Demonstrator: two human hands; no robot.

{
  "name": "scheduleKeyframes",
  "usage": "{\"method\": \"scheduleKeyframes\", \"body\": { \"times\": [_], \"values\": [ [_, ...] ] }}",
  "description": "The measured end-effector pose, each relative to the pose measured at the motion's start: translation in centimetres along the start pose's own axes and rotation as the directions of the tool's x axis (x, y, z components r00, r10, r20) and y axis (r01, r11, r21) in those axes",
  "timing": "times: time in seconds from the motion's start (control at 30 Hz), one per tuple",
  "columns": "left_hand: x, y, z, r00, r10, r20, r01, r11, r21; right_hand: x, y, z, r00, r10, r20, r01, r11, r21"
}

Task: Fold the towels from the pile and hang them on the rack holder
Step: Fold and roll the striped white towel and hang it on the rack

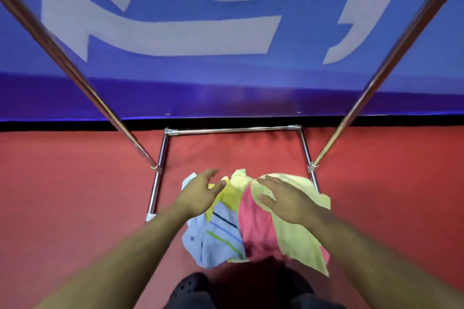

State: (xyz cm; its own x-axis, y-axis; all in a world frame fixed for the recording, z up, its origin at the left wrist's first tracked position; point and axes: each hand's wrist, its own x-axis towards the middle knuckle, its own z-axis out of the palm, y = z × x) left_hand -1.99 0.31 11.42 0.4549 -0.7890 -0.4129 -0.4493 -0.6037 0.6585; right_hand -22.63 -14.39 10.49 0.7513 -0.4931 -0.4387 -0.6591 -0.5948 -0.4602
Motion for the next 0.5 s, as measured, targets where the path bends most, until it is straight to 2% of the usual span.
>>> {"method": "scheduleKeyframes", "body": {
  "times": [0.1, 0.2, 0.33, 0.5],
  "values": [
    [2.3, -4.7, 3.6, 0.985, -0.114, 0.126, 0.104, 0.991, 0.083, 0.9, 2.2, 3.6, 0.994, 0.033, 0.104, -0.036, 0.999, 0.030],
    [3.7, -8.4, 7.0, 0.966, -0.191, 0.175, 0.172, 0.978, 0.118, 1.7, 3.4, 6.5, 0.988, 0.024, 0.156, -0.032, 0.998, 0.049],
    [5.5, -11.3, 10.3, 0.951, -0.275, 0.139, 0.272, 0.961, 0.042, 2.6, 4.1, 9.3, 0.986, 0.038, 0.160, -0.053, 0.994, 0.091],
    [6.5, -12.6, 11.8, 0.971, -0.231, 0.056, 0.231, 0.973, 0.007, 3.3, 4.0, 11.0, 0.987, 0.032, 0.160, -0.051, 0.992, 0.117]
  ]
}}
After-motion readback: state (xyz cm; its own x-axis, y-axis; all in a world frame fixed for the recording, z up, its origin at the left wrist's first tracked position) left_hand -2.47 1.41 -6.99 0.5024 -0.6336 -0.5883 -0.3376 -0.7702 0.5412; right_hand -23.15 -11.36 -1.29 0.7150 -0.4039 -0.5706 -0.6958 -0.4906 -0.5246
